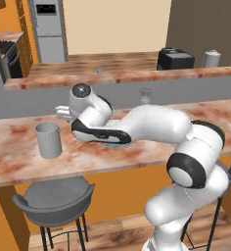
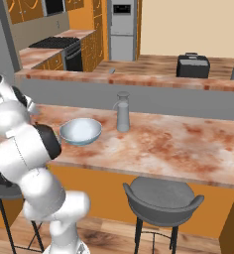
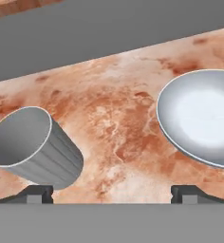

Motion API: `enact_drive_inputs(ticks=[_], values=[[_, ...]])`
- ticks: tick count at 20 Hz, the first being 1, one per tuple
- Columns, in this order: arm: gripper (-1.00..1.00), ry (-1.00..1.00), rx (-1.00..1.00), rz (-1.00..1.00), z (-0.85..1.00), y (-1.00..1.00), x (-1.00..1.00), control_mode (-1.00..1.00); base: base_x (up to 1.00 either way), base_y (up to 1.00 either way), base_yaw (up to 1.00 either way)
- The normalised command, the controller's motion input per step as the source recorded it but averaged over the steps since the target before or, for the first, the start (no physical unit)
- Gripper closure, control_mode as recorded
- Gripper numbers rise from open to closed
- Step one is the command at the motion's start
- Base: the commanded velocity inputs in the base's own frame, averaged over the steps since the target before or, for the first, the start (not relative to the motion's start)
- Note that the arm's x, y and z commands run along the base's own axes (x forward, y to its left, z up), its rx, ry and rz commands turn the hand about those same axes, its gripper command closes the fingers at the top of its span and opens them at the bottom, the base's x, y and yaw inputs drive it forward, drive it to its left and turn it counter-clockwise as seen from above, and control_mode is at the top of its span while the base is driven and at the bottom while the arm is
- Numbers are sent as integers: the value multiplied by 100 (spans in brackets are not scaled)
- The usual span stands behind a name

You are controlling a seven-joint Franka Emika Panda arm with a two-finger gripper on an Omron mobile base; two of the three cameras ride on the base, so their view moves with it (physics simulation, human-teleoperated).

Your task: There are two ice cubes in the ice bowl. Place both ice cubes in the glass cup.

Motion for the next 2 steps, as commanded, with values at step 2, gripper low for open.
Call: enact_drive_inputs(ticks=[2], values=[[-100, -16, 19, 0, 55, -100, -100, -100, 0, 0, 0]])
